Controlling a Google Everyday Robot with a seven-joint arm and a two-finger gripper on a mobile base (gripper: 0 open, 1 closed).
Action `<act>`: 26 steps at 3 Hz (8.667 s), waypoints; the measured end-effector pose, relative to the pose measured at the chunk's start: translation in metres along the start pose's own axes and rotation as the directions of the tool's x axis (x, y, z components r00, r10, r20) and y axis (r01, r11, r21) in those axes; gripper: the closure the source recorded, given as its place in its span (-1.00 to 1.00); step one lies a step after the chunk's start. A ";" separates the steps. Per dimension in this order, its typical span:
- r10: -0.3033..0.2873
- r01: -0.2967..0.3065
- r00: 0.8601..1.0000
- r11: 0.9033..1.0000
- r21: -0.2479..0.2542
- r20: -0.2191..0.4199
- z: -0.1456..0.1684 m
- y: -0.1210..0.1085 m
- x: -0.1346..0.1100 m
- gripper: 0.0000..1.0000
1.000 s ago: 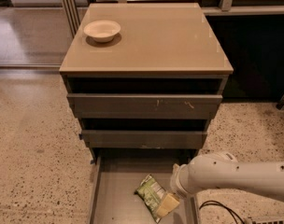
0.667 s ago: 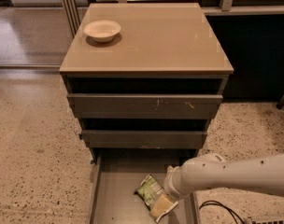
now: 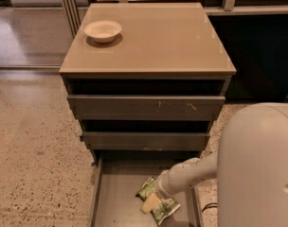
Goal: Pick green jalapeno chip bag from bottom drawer and place on counter
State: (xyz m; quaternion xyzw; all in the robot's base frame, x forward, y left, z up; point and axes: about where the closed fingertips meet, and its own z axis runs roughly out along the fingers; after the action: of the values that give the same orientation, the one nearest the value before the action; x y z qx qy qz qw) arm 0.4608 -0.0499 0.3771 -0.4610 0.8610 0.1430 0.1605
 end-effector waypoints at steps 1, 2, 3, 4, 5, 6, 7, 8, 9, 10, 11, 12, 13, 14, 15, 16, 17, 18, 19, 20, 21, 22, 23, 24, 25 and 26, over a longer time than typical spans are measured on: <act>0.049 -0.048 0.998 0.998 -0.034 0.035 0.055 -0.008 -0.010 -1.00; 0.161 -0.150 0.977 0.985 -0.081 0.143 0.089 -0.020 -0.010 -1.00; 0.280 -0.267 0.940 0.960 -0.089 0.196 0.092 -0.047 0.036 -1.00; 0.280 -0.267 0.940 0.960 -0.089 0.196 0.092 -0.047 0.036 -1.00; 0.291 -0.284 0.934 0.957 -0.067 0.206 0.107 -0.054 0.037 -1.00; 0.306 -0.303 0.931 0.952 -0.042 0.201 0.138 -0.070 0.040 -1.00; 0.321 -0.327 0.929 0.945 0.002 0.184 0.171 -0.107 0.049 -1.00; 0.327 -0.331 0.927 0.944 -0.007 0.183 0.176 -0.104 0.049 -1.00; 0.330 -0.330 0.927 0.943 -0.031 0.180 0.198 -0.092 0.049 -1.00; 0.297 -0.291 0.946 0.955 -0.061 0.130 0.244 -0.061 0.054 -1.00; 0.296 -0.290 0.947 0.955 -0.062 0.128 0.245 -0.060 0.054 -1.00; 0.288 -0.282 0.952 0.957 -0.065 0.101 0.255 -0.056 0.056 -1.00; 0.297 -0.291 0.953 0.953 -0.079 0.069 0.265 -0.054 0.057 -0.63; 0.297 -0.291 0.953 0.953 -0.079 0.069 0.265 -0.054 0.057 -0.17; 0.297 -0.291 0.953 0.953 -0.079 0.069 0.265 -0.054 0.057 0.30; 0.296 -0.291 0.953 0.953 -0.080 0.069 0.262 -0.053 0.055 0.77; 0.258 -0.246 0.960 0.962 -0.115 0.110 0.220 -0.045 0.039 1.00; 0.204 -0.170 0.960 0.969 -0.181 0.192 0.137 -0.036 0.005 1.00; 0.163 -0.101 0.950 0.968 -0.230 0.266 0.048 -0.024 -0.016 1.00; 0.114 -0.019 0.937 0.960 -0.278 0.329 -0.045 -0.013 -0.036 1.00; 0.114 -0.019 0.937 0.960 -0.279 0.329 -0.045 -0.012 -0.036 1.00; 0.112 -0.005 0.936 0.952 -0.306 0.333 -0.072 -0.018 -0.060 1.00; 0.116 0.035 0.904 0.940 -0.340 0.413 -0.152 -0.035 -0.109 1.00; 0.101 0.089 0.868 0.932 -0.352 0.486 -0.240 -0.045 -0.153 1.00; 0.044 0.186 0.821 0.922 -0.340 0.569 -0.341 -0.044 -0.191 1.00; 0.044 0.186 0.821 0.922 -0.340 0.569 -0.341 -0.044 -0.191 1.00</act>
Offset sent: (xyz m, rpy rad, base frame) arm 0.0557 -0.0390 -0.1159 0.3803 0.0367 -0.3943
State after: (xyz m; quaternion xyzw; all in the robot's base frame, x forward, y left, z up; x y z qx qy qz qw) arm 0.5490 -0.0651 0.7603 -0.4520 0.7116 0.4313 0.3213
